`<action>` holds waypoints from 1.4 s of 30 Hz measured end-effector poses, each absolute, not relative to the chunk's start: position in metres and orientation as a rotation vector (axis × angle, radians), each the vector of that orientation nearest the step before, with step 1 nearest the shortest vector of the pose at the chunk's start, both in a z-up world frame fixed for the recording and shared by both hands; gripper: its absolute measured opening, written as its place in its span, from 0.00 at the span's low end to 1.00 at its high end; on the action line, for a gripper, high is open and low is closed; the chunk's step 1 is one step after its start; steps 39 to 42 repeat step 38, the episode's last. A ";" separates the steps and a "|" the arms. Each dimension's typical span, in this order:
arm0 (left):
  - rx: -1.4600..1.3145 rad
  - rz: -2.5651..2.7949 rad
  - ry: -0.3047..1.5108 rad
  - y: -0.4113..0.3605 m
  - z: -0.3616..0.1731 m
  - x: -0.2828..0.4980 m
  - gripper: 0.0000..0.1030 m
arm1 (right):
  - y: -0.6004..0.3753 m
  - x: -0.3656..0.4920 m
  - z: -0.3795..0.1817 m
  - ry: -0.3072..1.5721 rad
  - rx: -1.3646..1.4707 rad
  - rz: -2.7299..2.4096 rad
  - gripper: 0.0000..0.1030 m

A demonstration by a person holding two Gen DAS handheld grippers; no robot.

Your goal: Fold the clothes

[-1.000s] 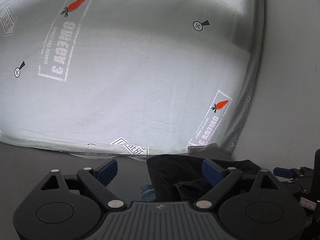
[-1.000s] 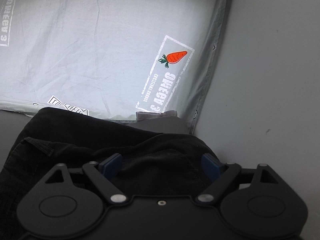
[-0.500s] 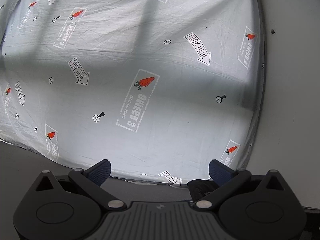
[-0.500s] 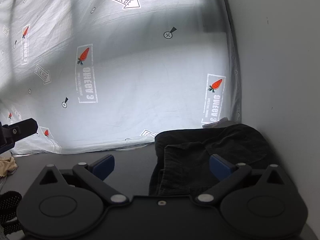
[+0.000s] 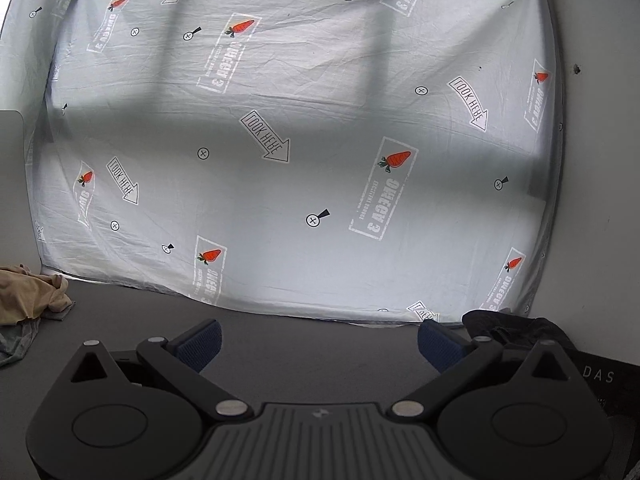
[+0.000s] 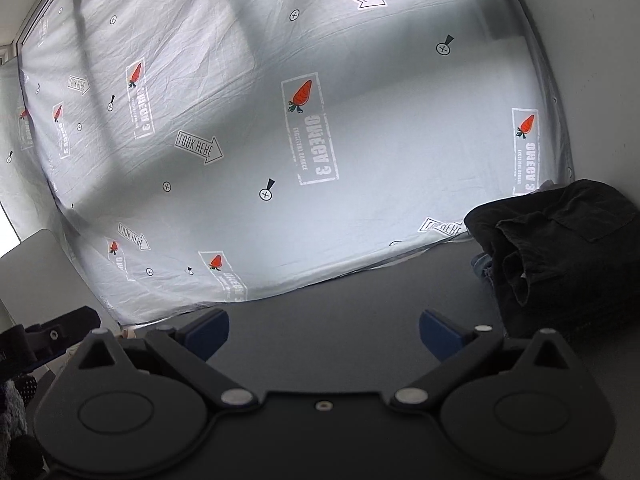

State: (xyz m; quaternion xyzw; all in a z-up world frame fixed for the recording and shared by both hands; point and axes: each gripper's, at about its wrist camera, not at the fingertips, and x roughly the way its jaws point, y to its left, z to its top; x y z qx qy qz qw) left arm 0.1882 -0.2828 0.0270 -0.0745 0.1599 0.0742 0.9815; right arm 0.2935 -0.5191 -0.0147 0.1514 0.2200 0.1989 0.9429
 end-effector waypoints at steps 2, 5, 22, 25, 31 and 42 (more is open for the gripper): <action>-0.107 0.138 0.331 -0.248 0.025 0.171 1.00 | -0.479 0.264 -0.012 0.402 0.288 0.354 1.00; -0.037 0.140 0.351 -0.197 0.025 0.142 1.00 | -0.424 0.223 -0.007 0.380 0.314 0.330 1.00; -0.049 0.144 0.500 -0.036 0.025 0.006 1.00 | -0.232 0.053 0.020 0.573 0.045 0.171 1.00; -0.081 0.147 0.560 -0.024 0.015 -0.007 1.00 | -0.218 0.036 0.011 0.618 -0.002 0.152 1.00; -0.113 0.135 0.618 -0.006 0.001 -0.019 1.00 | -0.204 0.014 0.000 0.666 -0.009 0.160 1.00; -0.099 0.125 0.609 0.004 -0.001 -0.025 1.00 | -0.192 0.011 -0.003 0.677 0.001 0.161 1.00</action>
